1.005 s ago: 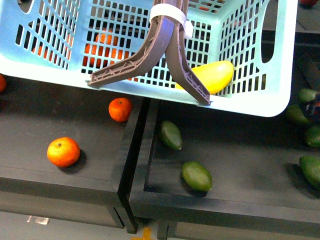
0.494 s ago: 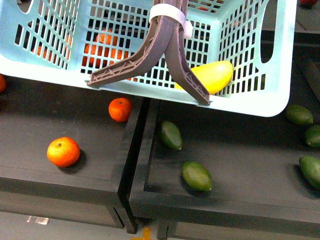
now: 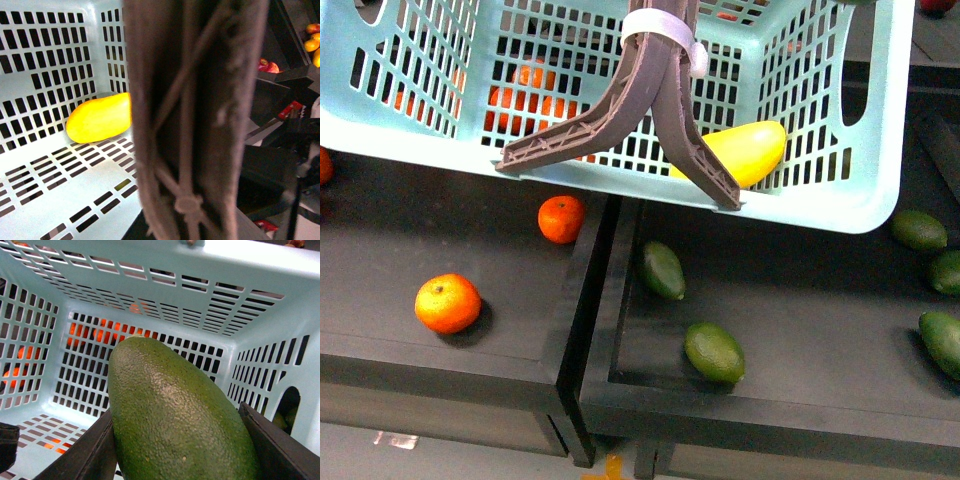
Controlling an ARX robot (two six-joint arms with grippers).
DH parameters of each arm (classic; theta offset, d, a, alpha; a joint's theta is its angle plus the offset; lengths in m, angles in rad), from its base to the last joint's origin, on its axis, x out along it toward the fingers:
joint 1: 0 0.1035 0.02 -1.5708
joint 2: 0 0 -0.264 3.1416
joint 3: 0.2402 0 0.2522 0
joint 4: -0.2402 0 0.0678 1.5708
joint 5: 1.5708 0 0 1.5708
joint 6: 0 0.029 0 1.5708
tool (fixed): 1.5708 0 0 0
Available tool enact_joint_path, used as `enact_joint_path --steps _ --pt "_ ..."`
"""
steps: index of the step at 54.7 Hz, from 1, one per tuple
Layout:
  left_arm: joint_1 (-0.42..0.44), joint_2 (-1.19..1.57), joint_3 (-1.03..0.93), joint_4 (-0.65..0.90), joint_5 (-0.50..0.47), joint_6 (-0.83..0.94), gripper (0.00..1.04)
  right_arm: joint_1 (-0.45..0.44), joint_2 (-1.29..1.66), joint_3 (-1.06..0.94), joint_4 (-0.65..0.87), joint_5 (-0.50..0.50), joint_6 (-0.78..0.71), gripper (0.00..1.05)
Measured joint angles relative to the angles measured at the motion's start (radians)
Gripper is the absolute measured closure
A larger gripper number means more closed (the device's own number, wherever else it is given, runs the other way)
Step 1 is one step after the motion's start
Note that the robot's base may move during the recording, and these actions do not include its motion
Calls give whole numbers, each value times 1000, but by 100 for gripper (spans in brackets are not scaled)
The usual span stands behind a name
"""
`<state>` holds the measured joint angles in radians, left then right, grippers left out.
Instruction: Pick mango and avocado into basket
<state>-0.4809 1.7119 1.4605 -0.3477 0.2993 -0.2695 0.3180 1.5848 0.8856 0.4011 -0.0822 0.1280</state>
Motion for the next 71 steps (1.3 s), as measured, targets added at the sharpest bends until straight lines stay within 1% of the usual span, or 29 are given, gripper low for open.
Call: enact_joint_path --steps 3,5,7,12,14,17,21,28,36,42,46,51,63,64,65,66,69,71 --pt "0 0 0 0 0 0 98 12 10 0 22 29 7 30" --pt "0 0 0 0 0 0 98 13 9 0 37 39 10 24" --pt "0 0 0 0 0 0 98 13 2 -2 46 46 11 21" --pt "0 0 0 0 0 0 98 13 -55 -26 76 63 17 7" --pt "0 0 0 0 -1 3 98 12 -88 -40 80 65 24 6" --pt "0 0 0 0 0 2 98 10 -154 -68 82 68 35 8" --pt "0 0 0 0 -1 -2 98 4 -248 -110 82 75 50 8" --pt "0 0 0 0 -2 0 98 -16 -549 -277 38 120 85 8" --pt "0 0 0 0 -1 0 98 -56 -832 -459 -80 151 122 8" --pt "0 0 0 0 0 0 98 -101 -1088 -631 -223 177 135 8" --pt "0 0 0 0 0 0 98 -130 -1201 -701 -277 169 140 8" --pt "0 0 0 0 0 0 98 -145 -1246 -726 -287 167 143 8" --pt "0 0 0 0 0 -1 98 -147 -1252 -726 -287 163 148 8" --pt "0 0 0 0 0 -1 98 -146 -1254 -727 -282 169 144 8" --pt "0 0 0 0 0 -1 98 -143 -1257 -733 -266 196 119 11" --pt "0 0 0 0 -1 -1 98 -143 -1264 -743 -240 227 77 16" --pt "0 0 0 0 -1 0 98 -151 -1277 -754 -230 235 18 23" --pt "0 0 0 0 -1 0 98 -163 -1293 -768 -230 229 -33 32"
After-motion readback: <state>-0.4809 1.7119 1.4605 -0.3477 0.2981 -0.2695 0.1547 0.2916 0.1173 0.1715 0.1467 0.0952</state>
